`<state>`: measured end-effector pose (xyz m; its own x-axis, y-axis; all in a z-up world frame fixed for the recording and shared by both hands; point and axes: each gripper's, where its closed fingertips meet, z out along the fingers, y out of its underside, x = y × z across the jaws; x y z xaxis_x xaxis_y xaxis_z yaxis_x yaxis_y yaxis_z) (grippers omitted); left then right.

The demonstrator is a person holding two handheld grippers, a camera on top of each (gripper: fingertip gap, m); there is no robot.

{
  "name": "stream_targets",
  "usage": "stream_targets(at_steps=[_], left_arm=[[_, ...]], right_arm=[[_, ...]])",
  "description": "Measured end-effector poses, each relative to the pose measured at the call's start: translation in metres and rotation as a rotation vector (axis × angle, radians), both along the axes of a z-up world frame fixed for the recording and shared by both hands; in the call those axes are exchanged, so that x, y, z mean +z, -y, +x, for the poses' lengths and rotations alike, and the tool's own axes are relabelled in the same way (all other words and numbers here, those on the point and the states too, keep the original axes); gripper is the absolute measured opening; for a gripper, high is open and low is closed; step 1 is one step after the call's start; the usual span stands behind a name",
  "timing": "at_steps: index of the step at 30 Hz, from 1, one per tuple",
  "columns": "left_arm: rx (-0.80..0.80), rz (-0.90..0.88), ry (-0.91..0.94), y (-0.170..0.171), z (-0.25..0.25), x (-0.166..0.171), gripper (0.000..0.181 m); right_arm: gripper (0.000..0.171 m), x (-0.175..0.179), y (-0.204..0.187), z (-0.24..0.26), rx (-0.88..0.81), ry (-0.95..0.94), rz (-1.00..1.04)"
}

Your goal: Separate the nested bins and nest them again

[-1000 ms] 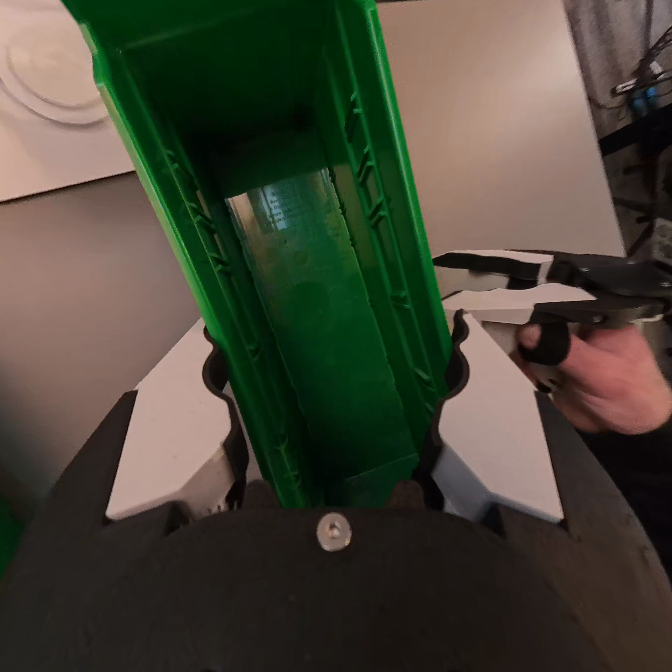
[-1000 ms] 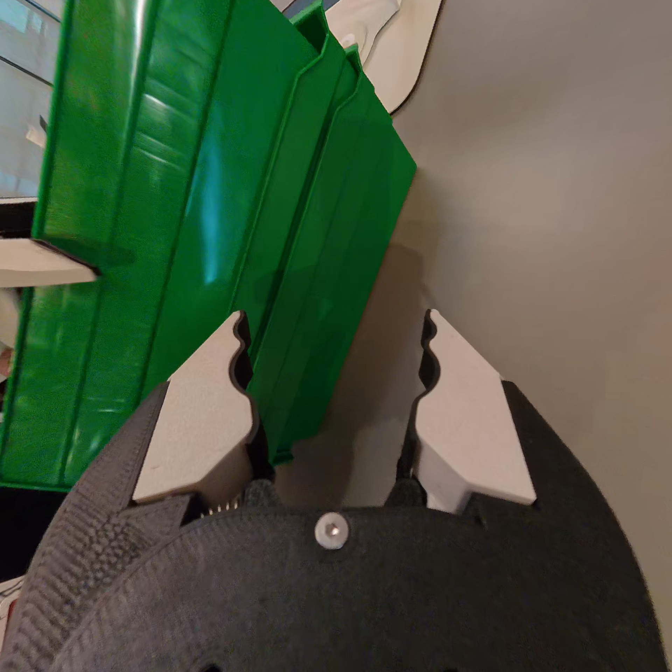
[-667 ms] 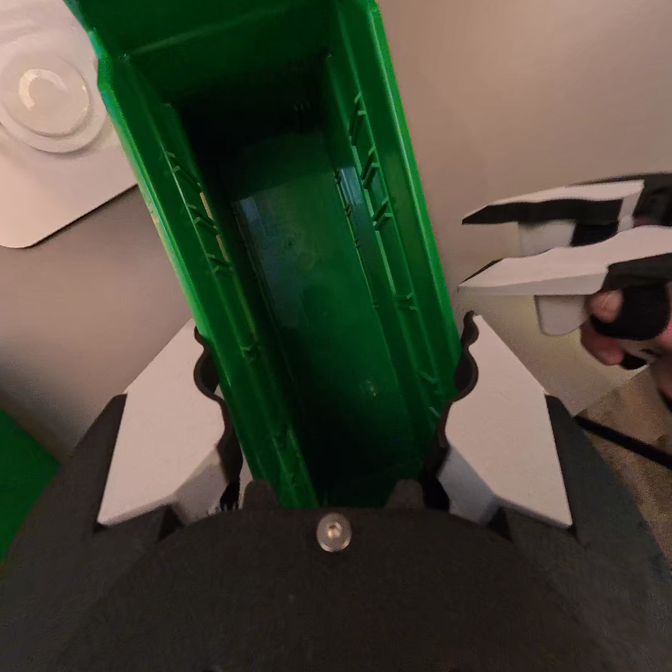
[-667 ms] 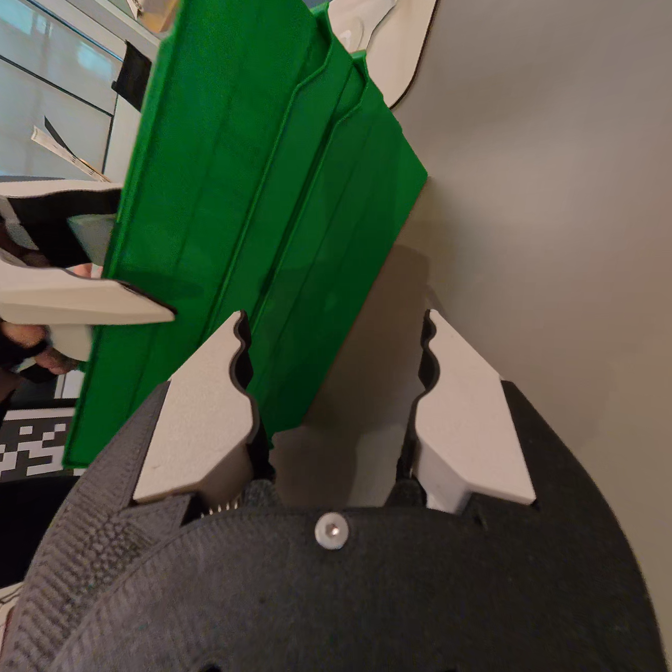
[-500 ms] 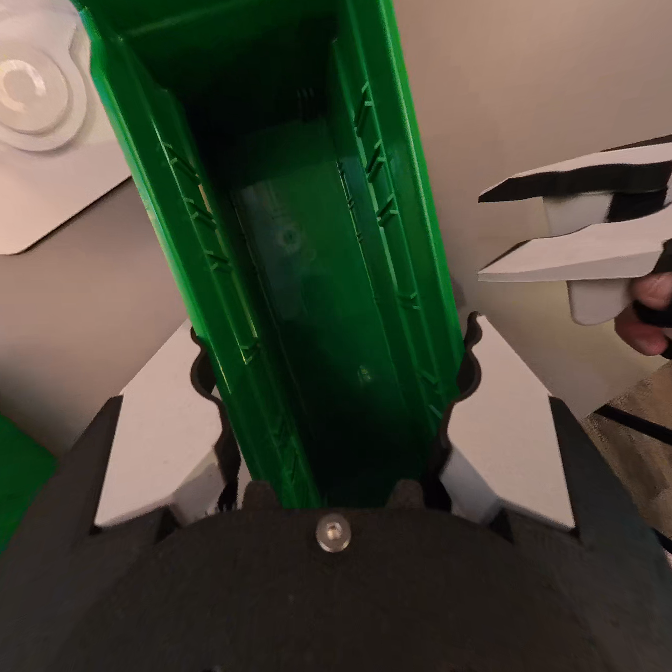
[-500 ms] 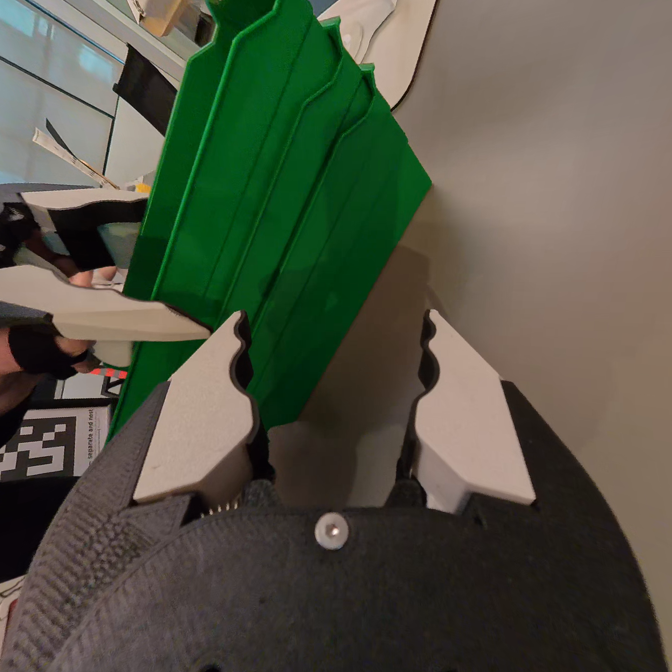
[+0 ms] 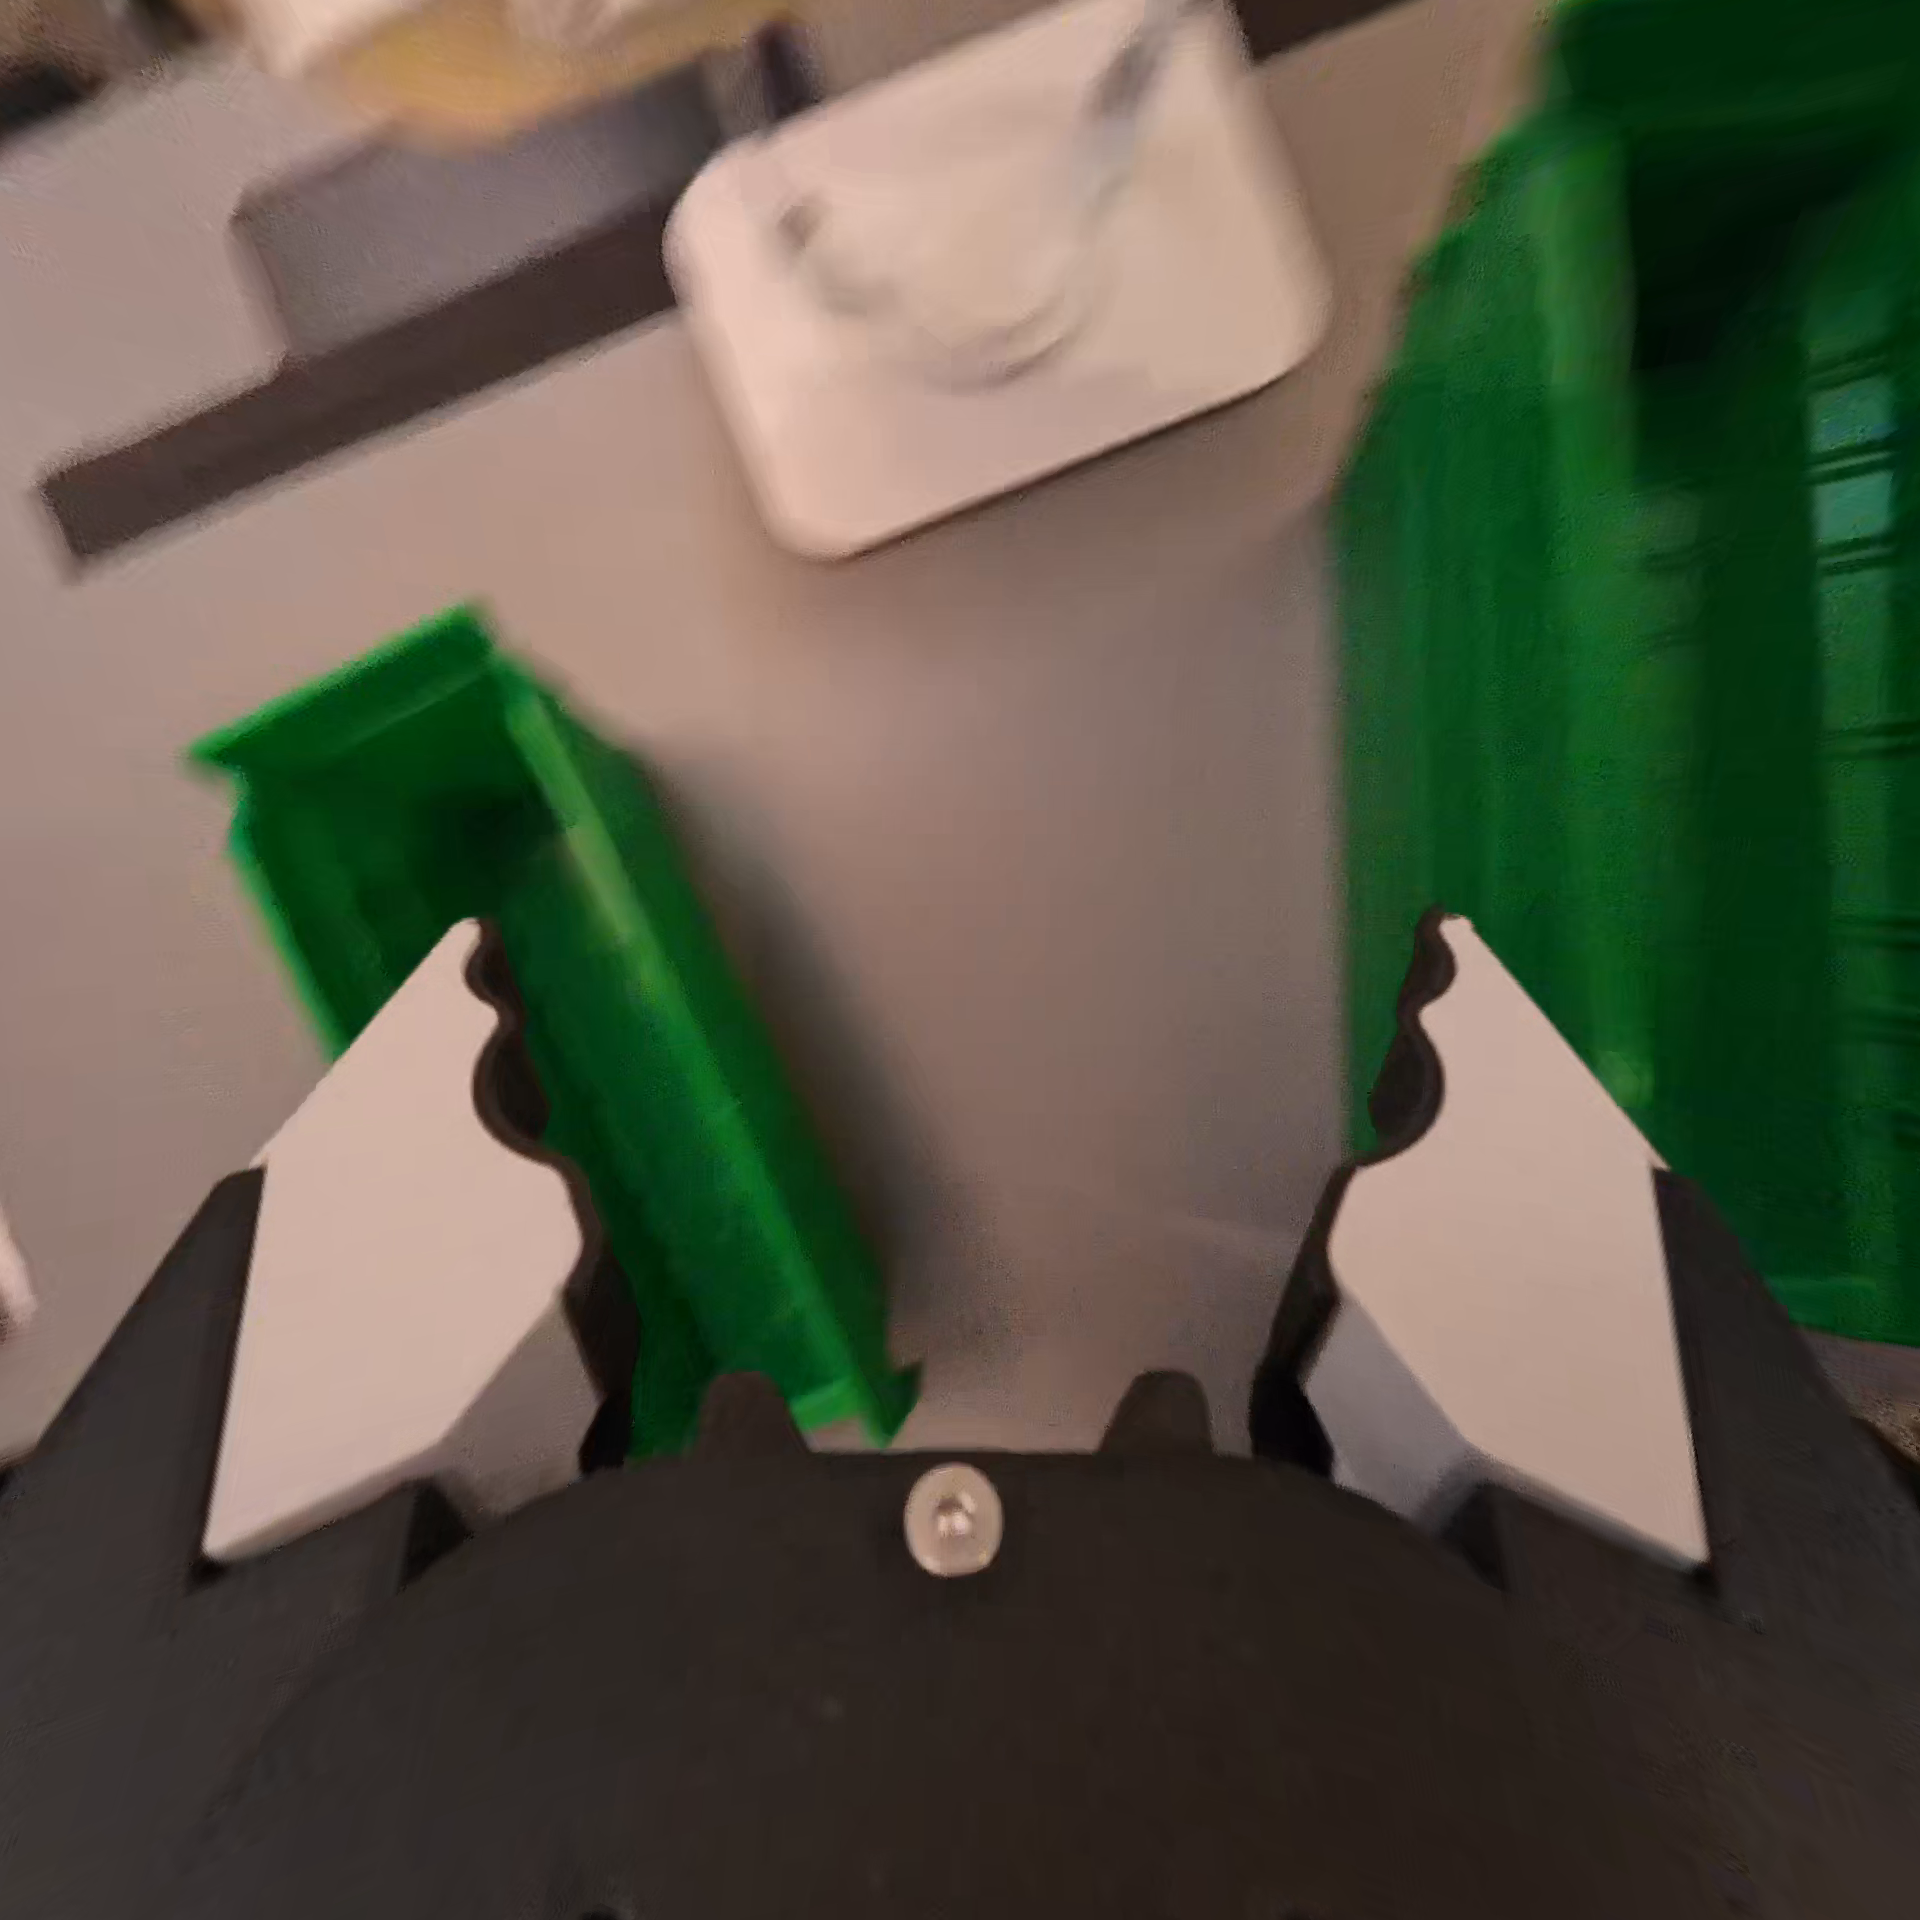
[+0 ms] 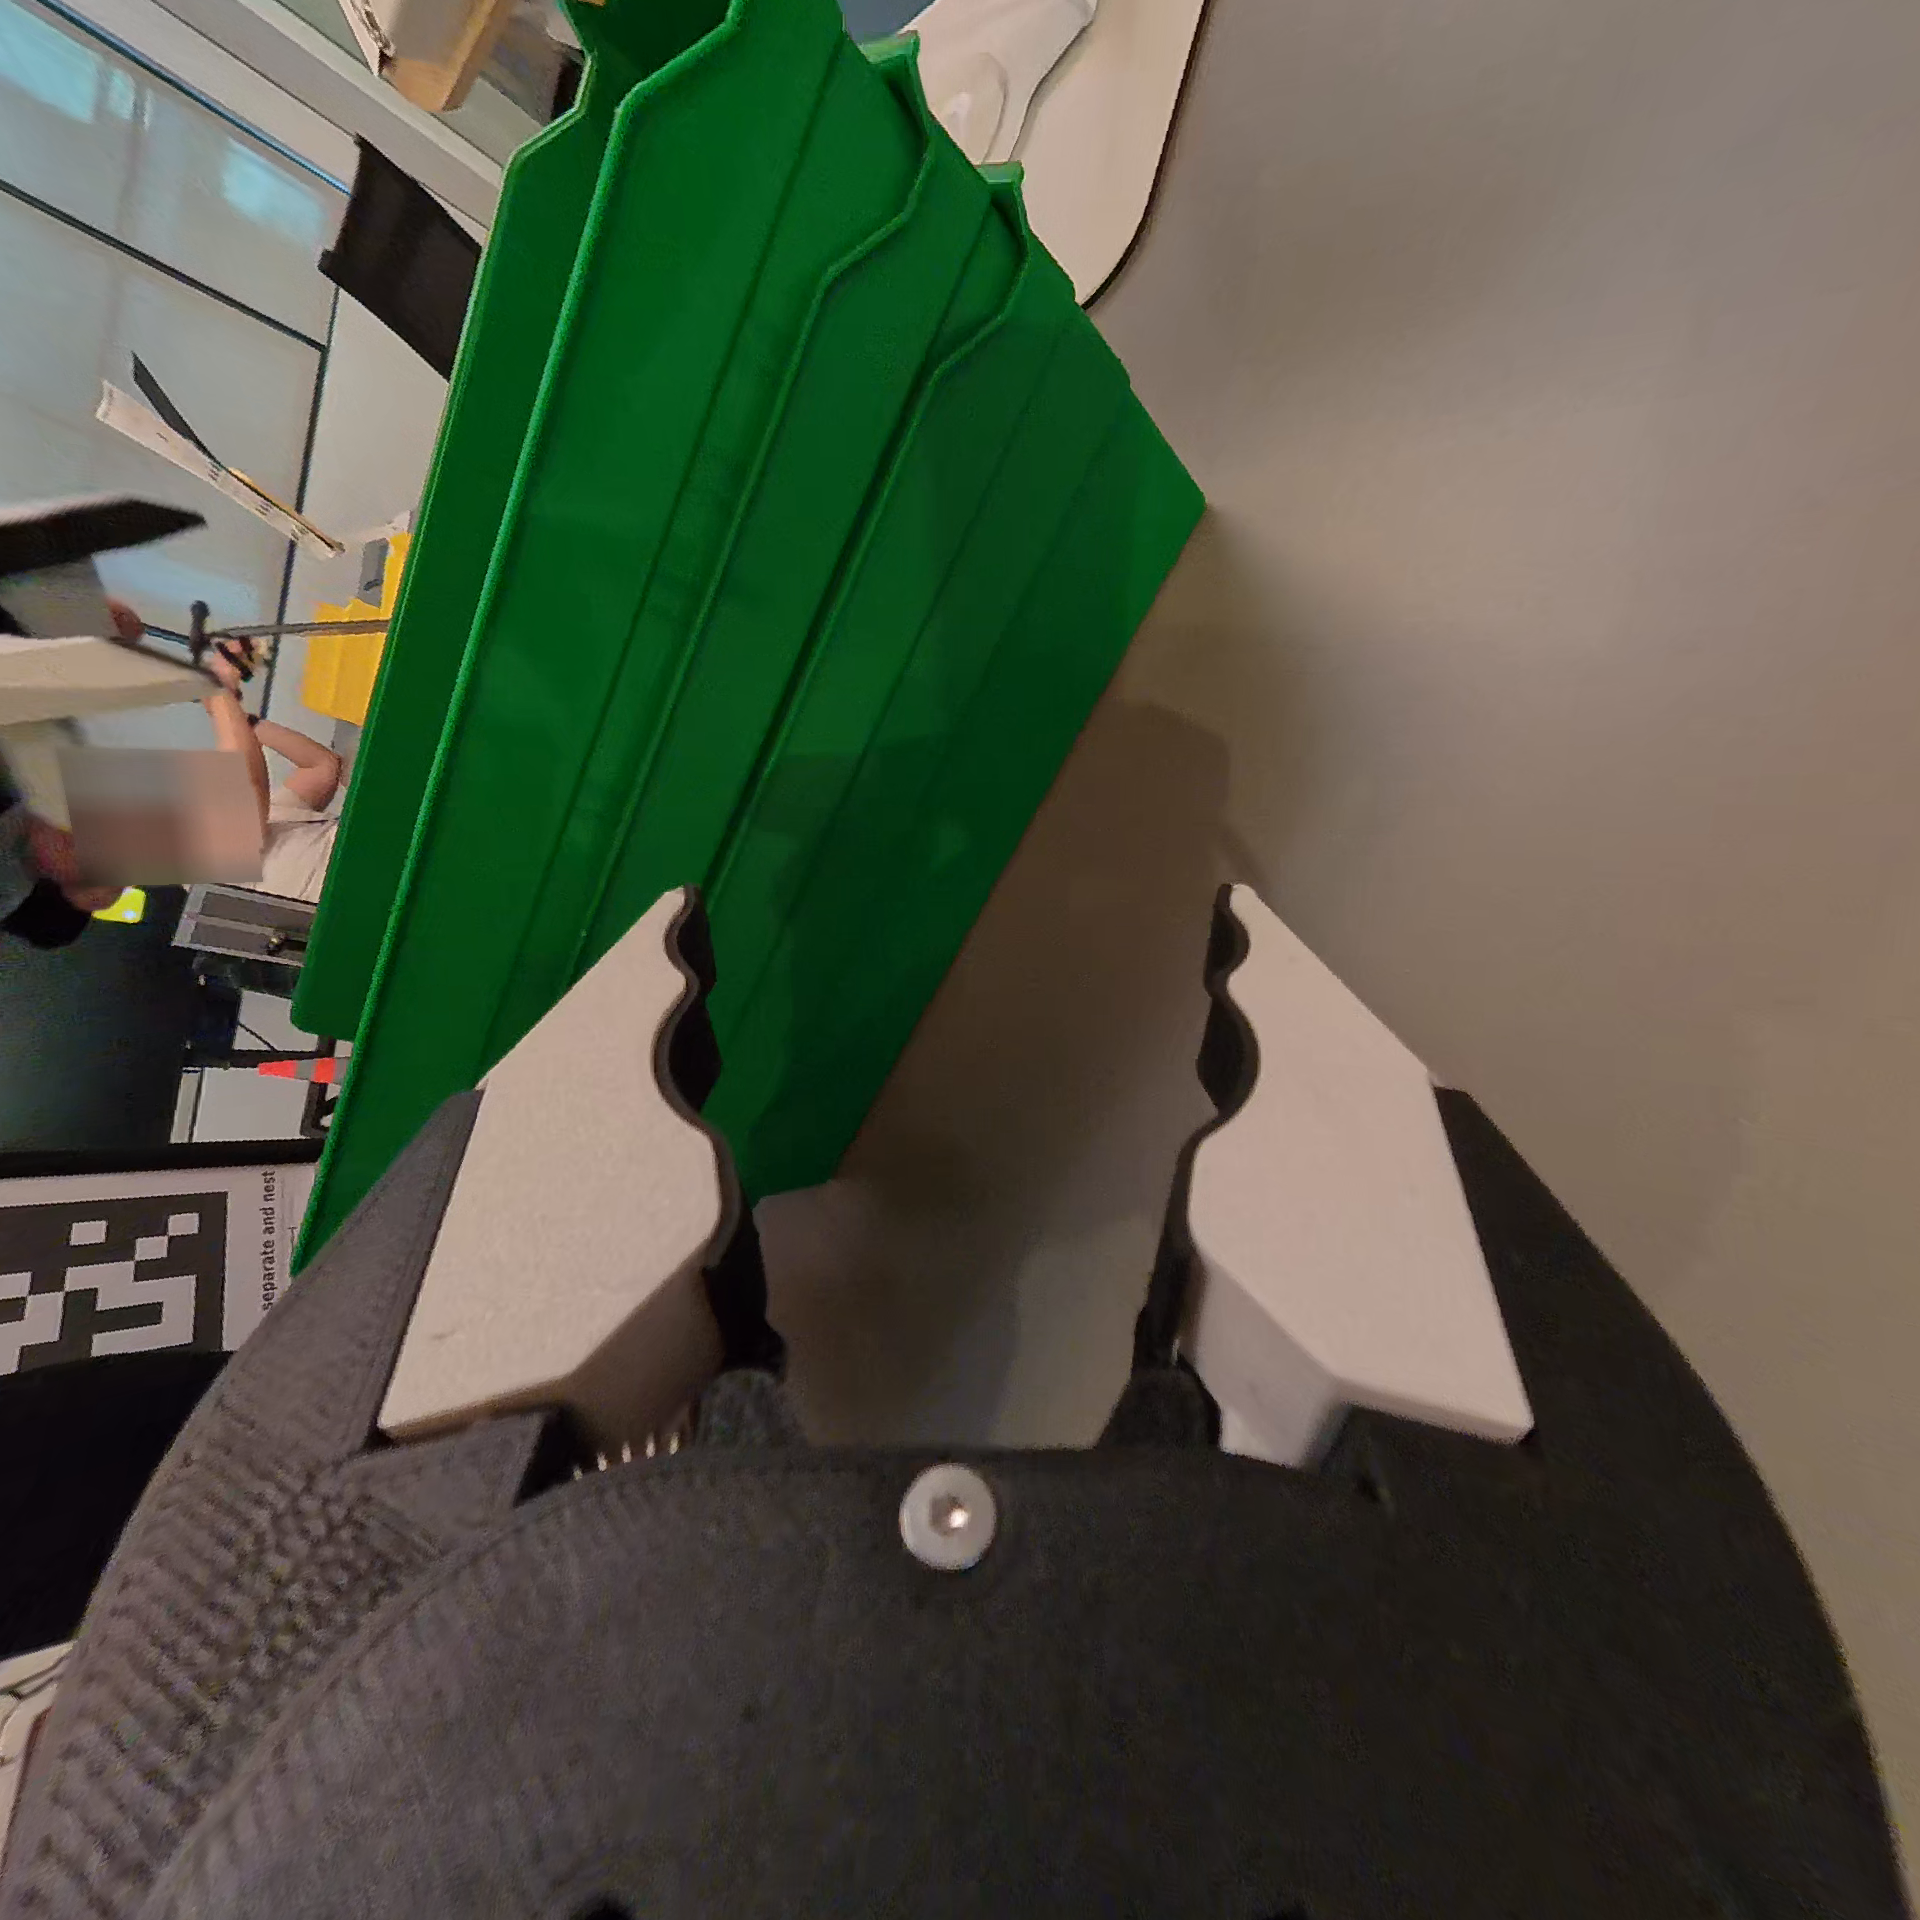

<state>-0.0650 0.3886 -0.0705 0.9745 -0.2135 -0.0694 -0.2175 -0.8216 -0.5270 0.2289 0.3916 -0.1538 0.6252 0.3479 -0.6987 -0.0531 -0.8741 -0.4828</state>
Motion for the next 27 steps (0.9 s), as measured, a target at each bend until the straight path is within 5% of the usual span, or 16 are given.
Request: stream_targets(at_steps=[5,13,22,27], left_arm=[[0.303,-0.155,-0.004,0.028,-0.123,-0.051,0.159],[0.288,-0.428,0.029,0.059,-0.132,-0.131,0.159],[0.197,-0.339,-0.01,0.047,-0.14,-0.119,0.116],[0.13,-0.264,0.041,0.043,-0.12,-0.085,0.113]], right_arm=[[0.094,-0.001,-0.002,-0.003,0.017,0.008,-0.001],[0.094,-0.002,-0.001,-0.011,0.044,0.02,-0.004],[0.093,-0.006,0.004,-0.012,0.05,0.027,-0.019],[0.093,-0.009,0.003,-0.013,0.053,0.026,-0.029]])
